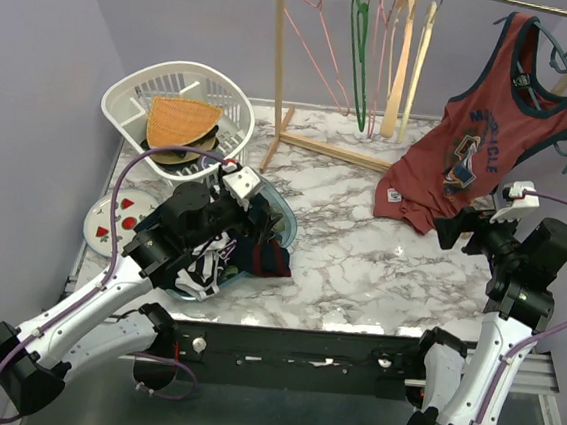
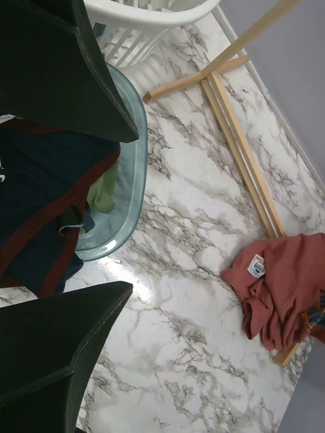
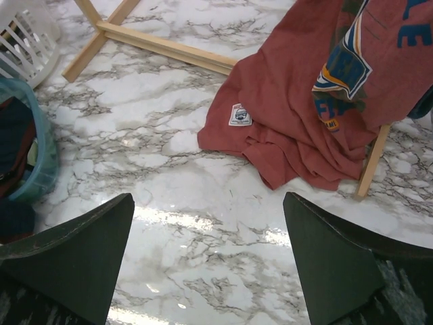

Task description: Place the tank top on the hanger

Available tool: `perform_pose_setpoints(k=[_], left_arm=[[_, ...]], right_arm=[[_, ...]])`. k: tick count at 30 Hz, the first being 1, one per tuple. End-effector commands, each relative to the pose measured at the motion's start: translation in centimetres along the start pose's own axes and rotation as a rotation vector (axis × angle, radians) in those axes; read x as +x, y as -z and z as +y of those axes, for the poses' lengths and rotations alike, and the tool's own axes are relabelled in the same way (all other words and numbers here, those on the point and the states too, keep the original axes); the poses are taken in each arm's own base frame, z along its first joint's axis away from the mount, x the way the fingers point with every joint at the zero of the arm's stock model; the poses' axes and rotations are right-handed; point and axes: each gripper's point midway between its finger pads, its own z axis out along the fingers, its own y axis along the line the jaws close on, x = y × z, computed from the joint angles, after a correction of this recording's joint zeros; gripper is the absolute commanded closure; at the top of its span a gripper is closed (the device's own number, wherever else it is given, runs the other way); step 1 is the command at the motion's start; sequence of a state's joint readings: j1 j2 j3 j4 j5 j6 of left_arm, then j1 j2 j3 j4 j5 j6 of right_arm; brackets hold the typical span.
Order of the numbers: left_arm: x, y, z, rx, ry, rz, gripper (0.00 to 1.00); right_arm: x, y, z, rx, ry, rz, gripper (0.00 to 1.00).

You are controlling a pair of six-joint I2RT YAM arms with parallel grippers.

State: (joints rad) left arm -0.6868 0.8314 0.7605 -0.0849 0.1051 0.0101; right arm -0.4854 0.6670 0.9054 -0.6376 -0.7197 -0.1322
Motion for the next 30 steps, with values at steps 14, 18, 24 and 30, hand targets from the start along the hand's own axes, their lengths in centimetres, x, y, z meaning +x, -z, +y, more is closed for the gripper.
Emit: perform_pose_setpoints(k=[14, 18, 24, 30], left_arm=[[0.6, 2.4, 0.4, -0.075, 0.379, -0.004, 0.01], [2.3, 3.7, 1.3, -0.183, 0.482, 0.079, 0.01], [6.5, 5.0, 3.9, -0.447, 0.657, 0.173, 0.09], [8.2, 7.0, 6.9, -0.7, 0.708, 0.196, 0.16]], right_arm=[[0.8, 1.0, 7.9, -0.564, 0.186, -0.084, 0.0], [1.6, 0.6, 7.9, -0.586, 0.175, -0.086, 0.0], [2.0, 0.2, 7.2, -0.547, 0.15, -0.055, 0.0], [2.5, -0.1, 6.7, -0.515, 0.132, -0.034, 0.0]])
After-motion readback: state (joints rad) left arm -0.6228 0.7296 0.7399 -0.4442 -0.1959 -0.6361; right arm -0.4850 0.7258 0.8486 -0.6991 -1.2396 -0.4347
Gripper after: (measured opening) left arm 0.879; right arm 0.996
